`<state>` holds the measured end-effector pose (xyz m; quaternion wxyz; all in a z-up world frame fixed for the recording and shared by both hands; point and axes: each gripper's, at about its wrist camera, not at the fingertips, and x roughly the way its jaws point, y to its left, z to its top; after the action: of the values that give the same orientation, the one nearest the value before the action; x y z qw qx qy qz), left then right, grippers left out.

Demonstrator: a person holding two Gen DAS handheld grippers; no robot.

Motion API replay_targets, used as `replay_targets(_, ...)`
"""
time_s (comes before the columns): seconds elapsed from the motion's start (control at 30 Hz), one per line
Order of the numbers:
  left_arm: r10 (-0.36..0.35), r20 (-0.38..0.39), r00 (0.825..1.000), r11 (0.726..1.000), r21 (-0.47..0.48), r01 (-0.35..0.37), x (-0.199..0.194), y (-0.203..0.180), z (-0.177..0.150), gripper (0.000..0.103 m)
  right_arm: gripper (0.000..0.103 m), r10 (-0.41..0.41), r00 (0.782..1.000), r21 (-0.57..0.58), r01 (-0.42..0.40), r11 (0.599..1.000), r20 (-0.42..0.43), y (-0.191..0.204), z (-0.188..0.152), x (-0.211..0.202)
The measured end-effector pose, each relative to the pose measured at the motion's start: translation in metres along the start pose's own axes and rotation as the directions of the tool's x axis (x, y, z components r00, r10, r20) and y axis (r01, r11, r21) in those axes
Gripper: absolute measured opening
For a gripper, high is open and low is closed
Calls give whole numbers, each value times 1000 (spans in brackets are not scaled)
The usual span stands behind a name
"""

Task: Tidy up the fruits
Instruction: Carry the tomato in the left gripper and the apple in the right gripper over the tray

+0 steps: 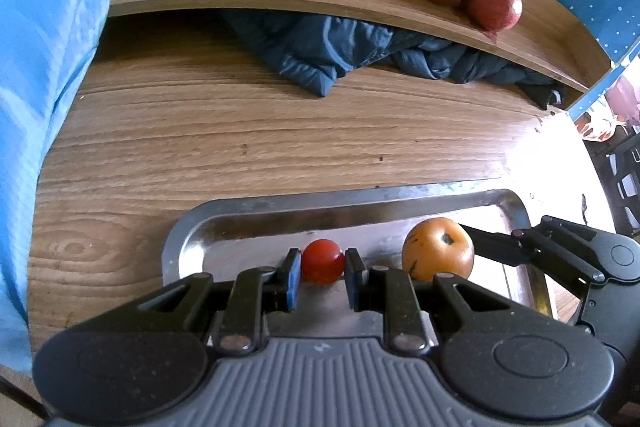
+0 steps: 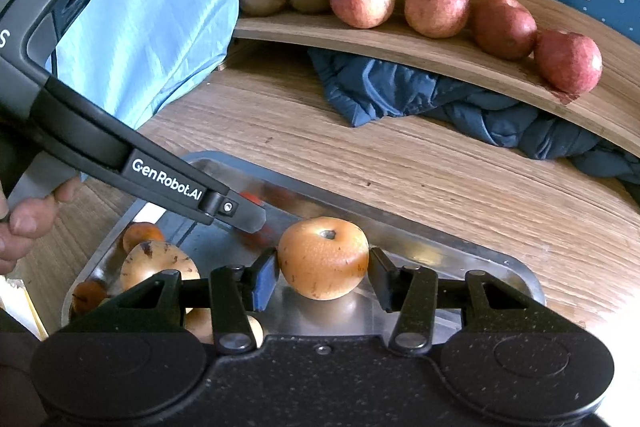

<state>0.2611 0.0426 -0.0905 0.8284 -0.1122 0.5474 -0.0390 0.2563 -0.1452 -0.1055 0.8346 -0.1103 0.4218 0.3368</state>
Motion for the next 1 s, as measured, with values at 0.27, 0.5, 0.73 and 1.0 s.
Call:
replay_targets(0.27,19,1,1000,1000,-22,-19,-3,7,-2,24,50,11,1000,-12,-11,1000,-9,4,3,3)
replay_targets(0.5,29,0,1000,999,-29,-29,-4,10,0,25,50,15,1000,-16,-15,1000,-10,5,4,5)
replay_targets(0.73,35,-7,999,999,-33,-35,-3,10,2,25,51,13,1000,-15,-13,1000,-14,5,4,6)
replay_targets(1.0,41,-11,999,998,-37,-42,-1,12,2,25,51,9,1000,-12,-9,1000,-12,5,4,8)
